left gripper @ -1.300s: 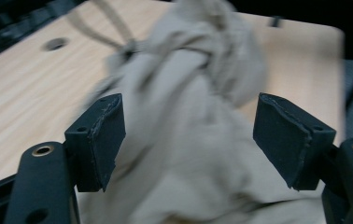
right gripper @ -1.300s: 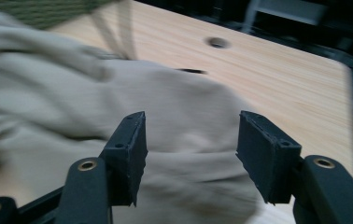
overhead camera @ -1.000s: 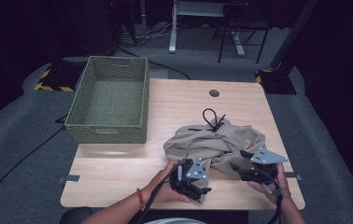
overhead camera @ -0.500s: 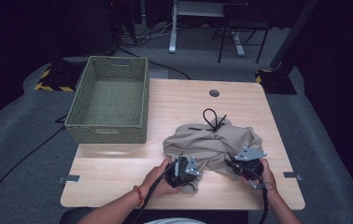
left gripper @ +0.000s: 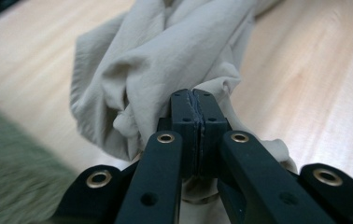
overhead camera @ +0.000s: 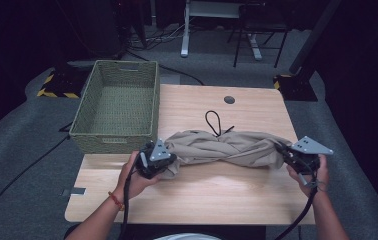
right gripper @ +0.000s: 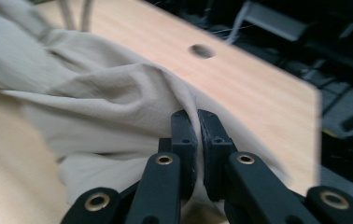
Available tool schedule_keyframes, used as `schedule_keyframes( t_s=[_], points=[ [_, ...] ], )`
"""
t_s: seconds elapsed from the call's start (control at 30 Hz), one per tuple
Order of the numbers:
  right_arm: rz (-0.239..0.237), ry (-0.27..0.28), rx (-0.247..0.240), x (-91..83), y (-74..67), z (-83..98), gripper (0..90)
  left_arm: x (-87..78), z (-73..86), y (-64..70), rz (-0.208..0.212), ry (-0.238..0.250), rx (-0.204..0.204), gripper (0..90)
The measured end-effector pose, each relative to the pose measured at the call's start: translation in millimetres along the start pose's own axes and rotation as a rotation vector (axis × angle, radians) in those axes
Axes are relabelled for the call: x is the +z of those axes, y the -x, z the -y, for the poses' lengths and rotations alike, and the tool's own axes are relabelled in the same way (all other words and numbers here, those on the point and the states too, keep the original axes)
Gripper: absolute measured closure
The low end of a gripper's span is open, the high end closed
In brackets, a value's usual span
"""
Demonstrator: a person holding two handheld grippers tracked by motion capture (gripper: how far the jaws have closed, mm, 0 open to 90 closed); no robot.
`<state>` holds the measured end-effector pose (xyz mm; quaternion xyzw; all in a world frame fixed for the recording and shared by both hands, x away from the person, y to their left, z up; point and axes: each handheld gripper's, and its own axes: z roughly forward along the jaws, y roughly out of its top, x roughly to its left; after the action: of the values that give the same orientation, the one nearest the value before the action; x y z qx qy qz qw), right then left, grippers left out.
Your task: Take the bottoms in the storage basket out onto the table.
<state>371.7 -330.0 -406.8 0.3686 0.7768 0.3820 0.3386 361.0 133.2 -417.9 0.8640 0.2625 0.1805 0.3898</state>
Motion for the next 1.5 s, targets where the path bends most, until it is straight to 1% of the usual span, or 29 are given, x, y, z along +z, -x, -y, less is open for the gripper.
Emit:
schedule_keyframes(
  t_s=[0.13, 0.2, 0.3, 0.33, 0.37, 0.4, 0.5, 0.57, 0.63, 0.67, 0.7, 0.73, 0.77, 0.8, 0.83, 0.87, 0.9, 0.93, 1.0, 1.03, 1.07, 1.13, 1.2, 1.23, 1.27, 1.3, 1.37, 1.43, 1.5],
  points=[
    [0.051, 0.049, 0.065, -9.7, 23.7, -6.3, 86.6, -23.5, -2.6, -16.6, -0.061, 0.046, -0.031, 88.6],
    [0.084, 0.064, 0.103, -13.1, 36.9, -6.9, 86.6, -30.4, -2.6, -21.1, -0.084, 0.054, -0.042, 88.7],
    [0.129, 0.064, 0.147, -14.3, 54.9, -2.5, 86.6, -36.6, 2.0, -27.6, -0.086, 0.056, -0.063, 88.6],
    [0.133, 0.064, 0.172, -14.0, 60.3, 0.7, 86.6, -36.5, 4.6, -28.0, -0.091, 0.053, -0.075, 88.6],
    [0.134, 0.060, 0.197, -13.4, 64.9, 4.5, 86.6, -36.0, 7.6, -28.8, -0.088, 0.041, -0.071, 88.6],
    [0.141, 0.049, 0.208, -12.5, 68.1, 8.6, 86.4, -35.3, 10.9, -29.0, -0.089, 0.036, -0.076, 88.6],
    [0.136, 0.024, 0.240, -9.0, 73.3, 20.7, 86.2, -33.6, 20.2, -32.0, -0.088, 0.020, -0.097, 88.7],
    [0.138, 0.005, 0.247, -5.4, 75.3, 27.8, 85.9, -33.6, 25.3, -36.2, -0.082, 0.026, -0.119, 88.7],
    [0.121, -0.017, 0.266, 0.6, 75.5, 34.3, 82.4, -30.7, 28.2, -36.2, -0.051, 0.019, -0.111, 87.1],
    [0.118, -0.044, 0.250, 4.9, 73.3, 37.0, 78.3, -28.6, 28.6, -33.6, -0.076, 0.005, -0.106, 84.1],
    [0.116, -0.069, 0.236, 8.9, 70.1, 39.6, 71.7, -26.5, 28.4, -30.8, -0.071, 0.004, -0.106, 80.3],
    [0.102, -0.091, 0.235, 12.1, 67.2, 41.8, 63.3, -25.5, 27.4, -27.9, -0.061, 0.006, -0.107, 72.0],
    [0.080, -0.100, 0.236, 13.9, 64.4, 43.5, 57.6, -25.3, 26.0, -24.2, -0.043, 0.015, -0.102, 64.4],
    [0.054, -0.096, 0.228, 14.4, 61.2, 44.3, 52.4, -25.8, 24.0, -20.0, -0.024, 0.029, -0.090, 61.8],
    [0.049, -0.095, 0.218, 13.7, 57.3, 44.0, 45.4, -26.9, 20.4, -14.0, -0.004, 0.052, -0.081, 54.4],
    [0.043, -0.092, 0.200, 11.4, 52.3, 42.2, 42.0, -27.7, 18.1, -10.2, 0.017, 0.062, -0.072, 45.5],
    [0.036, -0.090, 0.195, 9.3, 49.1, 40.6, 40.5, -28.2, 13.9, -2.4, 0.056, 0.071, -0.054, 40.7],
    [0.029, -0.077, 0.176, 5.2, 43.9, 37.4, 37.6, -28.0, 11.4, 3.6, 0.073, 0.072, -0.037, 36.2],
    [0.018, -0.053, 0.152, -1.7, 35.5, 32.1, 36.5, -24.0, 6.3, 20.7, 0.123, 0.067, 0.013, 32.2],
    [0.003, -0.039, 0.129, -5.7, 30.0, 28.7, 36.0, -19.9, 4.7, 28.8, 0.148, 0.058, 0.033, 31.7],
    [0.008, -0.037, 0.097, -9.6, 24.4, 25.0, 35.8, -14.7, 4.0, 36.4, 0.171, 0.043, 0.047, 31.1],
    [0.050, -0.036, 0.043, -17.0, 13.4, 18.8, 35.0, -2.0, 4.4, 48.0, 0.205, 0.001, 0.081, 32.3],
    [0.051, -0.009, 0.026, -25.4, 4.9, 14.9, 37.2, 11.7, 6.5, 53.7, 0.233, -0.057, 0.101, 33.9],
    [0.019, 0.017, 0.043, -29.3, 0.9, 14.4, 42.5, 18.1, 8.4, 55.0, 0.242, -0.073, 0.091, 34.6],
    [-0.043, 0.039, 0.053, -31.8, -4.5, 15.0, 43.6, 24.1, 10.3, 55.0, 0.260, -0.086, 0.076, 36.9],
    [-0.096, 0.048, 0.041, -31.9, -12.0, 15.8, 43.6, 29.7, 11.8, 55.1, 0.268, -0.098, 0.070, 37.7],
    [-0.170, 0.021, -0.003, -26.2, -31.4, 18.3, 45.5, 39.9, 13.6, 53.6, 0.254, -0.128, 0.076, 37.8],
    [-0.286, -0.009, -0.044, -15.2, -50.8, 22.3, 47.0, 49.1, 15.2, 49.7, 0.252, -0.147, 0.054, 39.9],
    [-0.363, -0.050, -0.076, -0.9, -68.5, 27.4, 49.9, 57.6, 14.7, 46.6, 0.241, -0.155, 0.050, 41.4]
  ],
)
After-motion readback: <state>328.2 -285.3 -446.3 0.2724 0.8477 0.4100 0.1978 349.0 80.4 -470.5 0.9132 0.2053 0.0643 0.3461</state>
